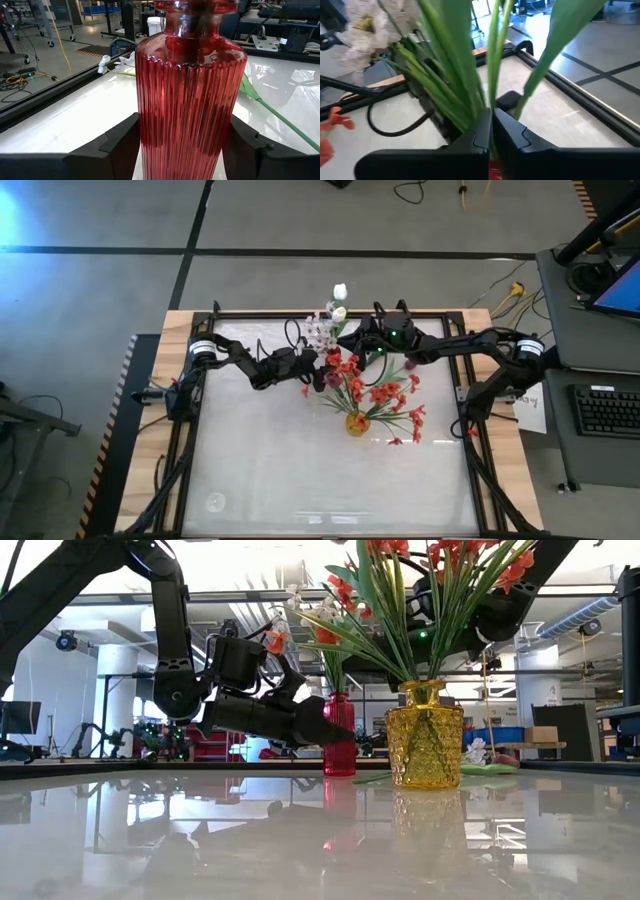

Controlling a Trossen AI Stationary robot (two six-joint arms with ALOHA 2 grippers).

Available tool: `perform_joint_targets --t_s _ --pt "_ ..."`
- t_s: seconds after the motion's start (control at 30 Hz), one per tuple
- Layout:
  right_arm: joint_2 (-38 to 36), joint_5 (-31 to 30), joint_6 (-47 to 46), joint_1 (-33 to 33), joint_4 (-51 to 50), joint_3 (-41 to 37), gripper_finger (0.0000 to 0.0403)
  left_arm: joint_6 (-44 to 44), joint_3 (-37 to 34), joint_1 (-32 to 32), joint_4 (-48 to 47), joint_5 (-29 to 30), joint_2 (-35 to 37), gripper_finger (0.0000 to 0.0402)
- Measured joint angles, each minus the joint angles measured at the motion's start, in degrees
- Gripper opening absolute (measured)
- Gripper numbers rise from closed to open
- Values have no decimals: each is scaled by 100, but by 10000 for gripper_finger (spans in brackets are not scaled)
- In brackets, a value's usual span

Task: Sort flowers into vase by color
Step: Put the white flower into the red vase

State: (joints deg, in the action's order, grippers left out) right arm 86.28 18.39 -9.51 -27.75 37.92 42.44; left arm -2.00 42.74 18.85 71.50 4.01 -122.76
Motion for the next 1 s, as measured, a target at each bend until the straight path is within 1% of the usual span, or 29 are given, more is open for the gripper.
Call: perform_joint_targets --t_s 0.23,0.33,0.43,0.63,0.77,0.87,1.0 --pt "-17 -201 -45 -54 -14 2 10 0 0 2 -2 -2 0 215" --pt "-32 -197 -119 -80 -12 31 20 0 0 2 -4 -4 0 215" --pt "-48 -194 -136 -80 11 31 47 0 0 2 -13 -4 0 215" --pt "-55 -479 -313 -178 55 31 134 0 2 2 -41 -4 4 215" --pt "-57 -502 -409 -266 97 31 183 0 2 2 -46 -4 5 215" --pt "-57 -497 -407 -266 201 39 202 0 2 2 -49 -4 5 215" --pt "11 -497 -351 -266 191 187 199 0 2 2 -52 -4 4 215"
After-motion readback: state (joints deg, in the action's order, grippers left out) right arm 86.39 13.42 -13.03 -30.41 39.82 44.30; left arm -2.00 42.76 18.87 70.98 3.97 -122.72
